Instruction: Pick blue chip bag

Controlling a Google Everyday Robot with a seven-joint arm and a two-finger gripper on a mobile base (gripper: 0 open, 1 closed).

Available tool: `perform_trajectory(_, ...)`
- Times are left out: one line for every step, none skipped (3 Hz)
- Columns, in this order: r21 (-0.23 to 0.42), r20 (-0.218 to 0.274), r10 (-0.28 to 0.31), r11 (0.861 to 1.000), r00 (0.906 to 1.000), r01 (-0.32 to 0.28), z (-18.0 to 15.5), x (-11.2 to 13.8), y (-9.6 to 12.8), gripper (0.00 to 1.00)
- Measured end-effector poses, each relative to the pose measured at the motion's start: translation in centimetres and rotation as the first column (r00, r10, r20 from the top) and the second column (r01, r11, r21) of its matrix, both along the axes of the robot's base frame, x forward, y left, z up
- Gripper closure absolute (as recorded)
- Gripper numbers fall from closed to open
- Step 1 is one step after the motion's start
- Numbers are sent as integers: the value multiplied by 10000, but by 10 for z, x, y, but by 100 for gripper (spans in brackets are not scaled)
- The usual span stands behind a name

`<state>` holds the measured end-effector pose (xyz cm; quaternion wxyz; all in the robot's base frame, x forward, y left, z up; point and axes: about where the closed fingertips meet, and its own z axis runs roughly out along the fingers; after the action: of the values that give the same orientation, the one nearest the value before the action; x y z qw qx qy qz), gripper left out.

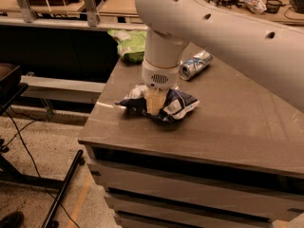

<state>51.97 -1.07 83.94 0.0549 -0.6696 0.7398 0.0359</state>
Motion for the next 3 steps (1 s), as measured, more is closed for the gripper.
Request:
perform_trajectory(0, 0, 0, 10000, 10000, 0, 1, 0, 0, 100)
perform_trajectory(1, 0, 0, 10000, 10000, 0, 1, 0, 0, 100)
perform_trajectory(4, 1, 1, 10000, 10000, -1, 1, 0, 0, 100)
